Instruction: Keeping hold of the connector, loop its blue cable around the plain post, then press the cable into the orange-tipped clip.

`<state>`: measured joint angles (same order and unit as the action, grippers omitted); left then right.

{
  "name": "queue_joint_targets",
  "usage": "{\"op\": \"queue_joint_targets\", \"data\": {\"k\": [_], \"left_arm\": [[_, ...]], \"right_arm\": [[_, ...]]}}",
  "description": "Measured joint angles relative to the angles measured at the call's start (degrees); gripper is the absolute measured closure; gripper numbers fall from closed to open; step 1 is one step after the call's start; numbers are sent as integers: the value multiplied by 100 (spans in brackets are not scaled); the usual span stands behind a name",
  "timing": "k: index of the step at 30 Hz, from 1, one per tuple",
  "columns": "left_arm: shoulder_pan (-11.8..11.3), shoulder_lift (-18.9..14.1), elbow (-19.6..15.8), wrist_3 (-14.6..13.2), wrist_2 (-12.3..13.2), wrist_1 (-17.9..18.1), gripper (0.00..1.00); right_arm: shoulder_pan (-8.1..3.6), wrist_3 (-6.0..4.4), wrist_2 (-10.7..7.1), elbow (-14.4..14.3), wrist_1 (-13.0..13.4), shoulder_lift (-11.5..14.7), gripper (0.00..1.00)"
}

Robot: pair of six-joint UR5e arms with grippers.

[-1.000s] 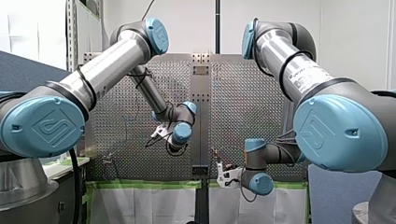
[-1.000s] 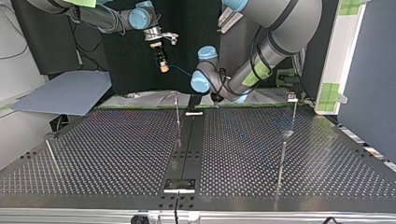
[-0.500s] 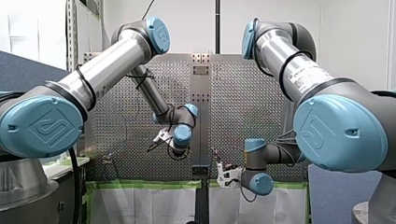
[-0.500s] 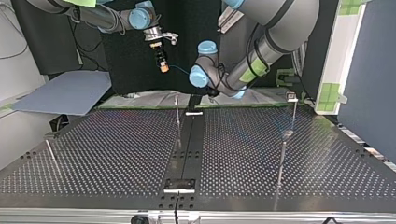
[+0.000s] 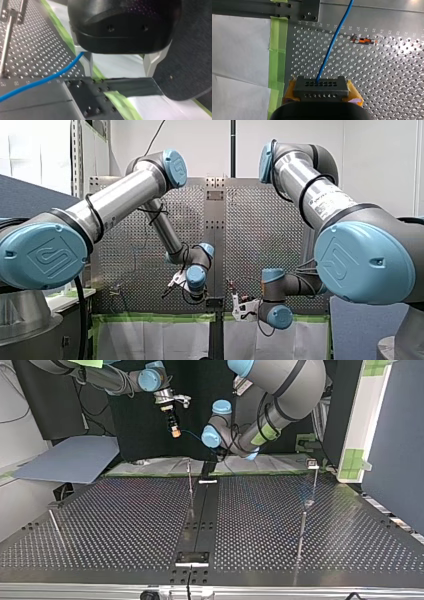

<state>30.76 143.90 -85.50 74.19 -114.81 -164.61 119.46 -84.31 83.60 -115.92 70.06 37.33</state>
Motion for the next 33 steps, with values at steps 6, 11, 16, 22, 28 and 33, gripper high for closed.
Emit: {"op": "queue_joint_targets", "data": {"k": [6, 11, 16, 22, 28, 33], "left_arm": [[9, 8, 0, 337, 338, 136, 0], [11, 9, -2, 606, 608, 272, 0], [11, 9, -6, 916, 913, 374, 0], [11, 5, -26, 1278, 1100, 577, 0], [-12, 5, -159, 1617, 1140, 899, 0], [-23, 2, -227, 1920, 1068, 1179, 0]], "right_arm": [[-1, 8, 0, 43, -42, 0, 100], [-14, 8, -6, 67, -59, 0, 100], [-35, 7, -9, 83, -72, 0, 100], [-46, 15, -9, 112, -104, -1, 100], [-49, 56, -6, 125, -158, -1, 100], [-49, 61, -9, 132, -166, -1, 100]]}}
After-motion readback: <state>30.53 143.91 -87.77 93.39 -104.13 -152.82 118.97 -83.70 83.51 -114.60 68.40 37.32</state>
